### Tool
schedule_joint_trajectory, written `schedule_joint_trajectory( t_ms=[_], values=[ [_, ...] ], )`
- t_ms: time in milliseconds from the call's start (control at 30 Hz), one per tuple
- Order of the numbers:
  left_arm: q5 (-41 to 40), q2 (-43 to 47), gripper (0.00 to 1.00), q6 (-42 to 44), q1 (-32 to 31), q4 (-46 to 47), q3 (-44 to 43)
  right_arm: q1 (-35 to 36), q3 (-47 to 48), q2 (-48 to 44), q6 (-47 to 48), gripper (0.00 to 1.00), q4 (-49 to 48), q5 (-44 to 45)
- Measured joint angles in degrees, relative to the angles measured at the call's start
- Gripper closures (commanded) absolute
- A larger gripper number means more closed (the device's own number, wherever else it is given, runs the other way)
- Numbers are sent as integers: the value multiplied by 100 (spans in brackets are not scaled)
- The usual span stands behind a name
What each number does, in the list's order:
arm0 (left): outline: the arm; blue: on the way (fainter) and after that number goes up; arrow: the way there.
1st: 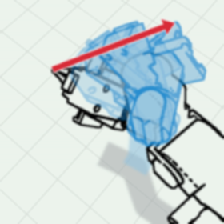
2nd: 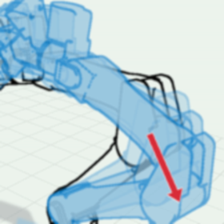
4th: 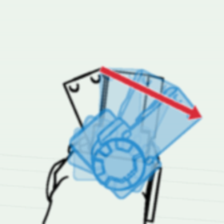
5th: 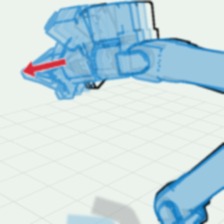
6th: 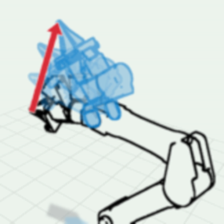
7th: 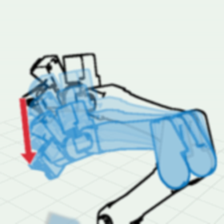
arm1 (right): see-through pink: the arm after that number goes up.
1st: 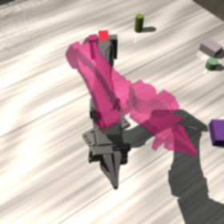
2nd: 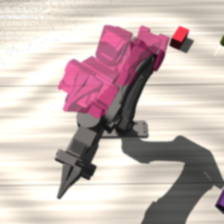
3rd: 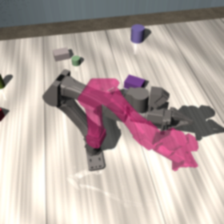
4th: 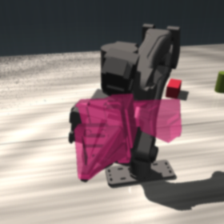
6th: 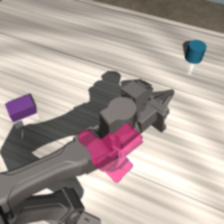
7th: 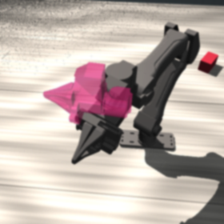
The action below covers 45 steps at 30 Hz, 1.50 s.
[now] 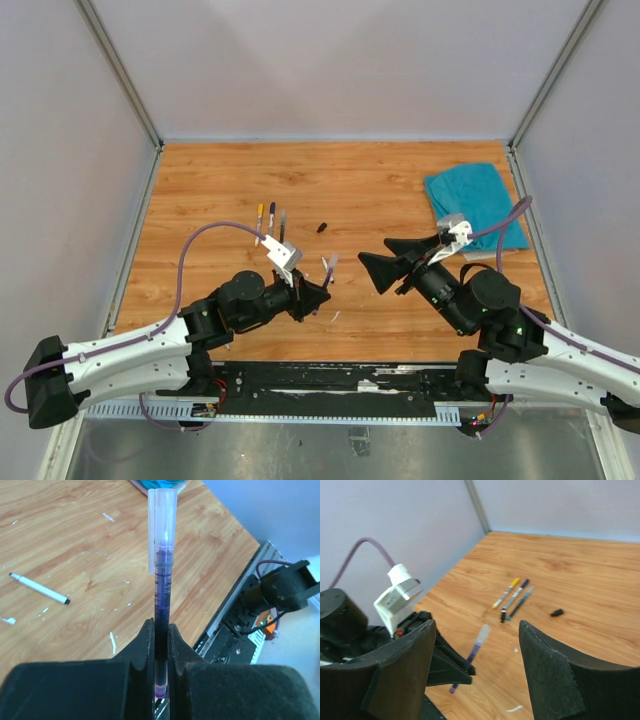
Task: Insert the pens into the pen caps
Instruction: Press the pen cap onto the pen, then place the pen at the center of the board.
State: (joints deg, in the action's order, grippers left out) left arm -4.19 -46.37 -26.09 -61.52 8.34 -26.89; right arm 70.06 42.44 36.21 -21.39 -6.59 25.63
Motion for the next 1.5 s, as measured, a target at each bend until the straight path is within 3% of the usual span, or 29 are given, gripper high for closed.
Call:
schedule_joint_trajectory(
  t_ms=[133,267,500,733,800,1000,1500],
  values=[
    [-365,-22,99,-146,0,-387,-79,-7,645,264,52,26,1132,337],
    [-787,-186,99,-284,0,-809,-372,-260,955,761,87,23,1950,44],
    [-1032,-321,100,-498,330,-1198,-560,-2326,916,1523,-96,22,2594,-1978],
    [-977,-535,100,-586,1005,-1502,-643,-3755,177,1198,-590,20,2610,-3265],
    [-901,-697,100,-568,1145,-1515,-717,-3877,-94,935,-702,18,2649,-3381],
    [-741,-1322,100,-472,1419,-1486,-1040,-3904,-378,243,-833,1,2968,-3445],
    [-748,-3501,100,-278,2260,-1626,-2404,-3904,-385,-448,-793,1,3770,-3248]
  ],
)
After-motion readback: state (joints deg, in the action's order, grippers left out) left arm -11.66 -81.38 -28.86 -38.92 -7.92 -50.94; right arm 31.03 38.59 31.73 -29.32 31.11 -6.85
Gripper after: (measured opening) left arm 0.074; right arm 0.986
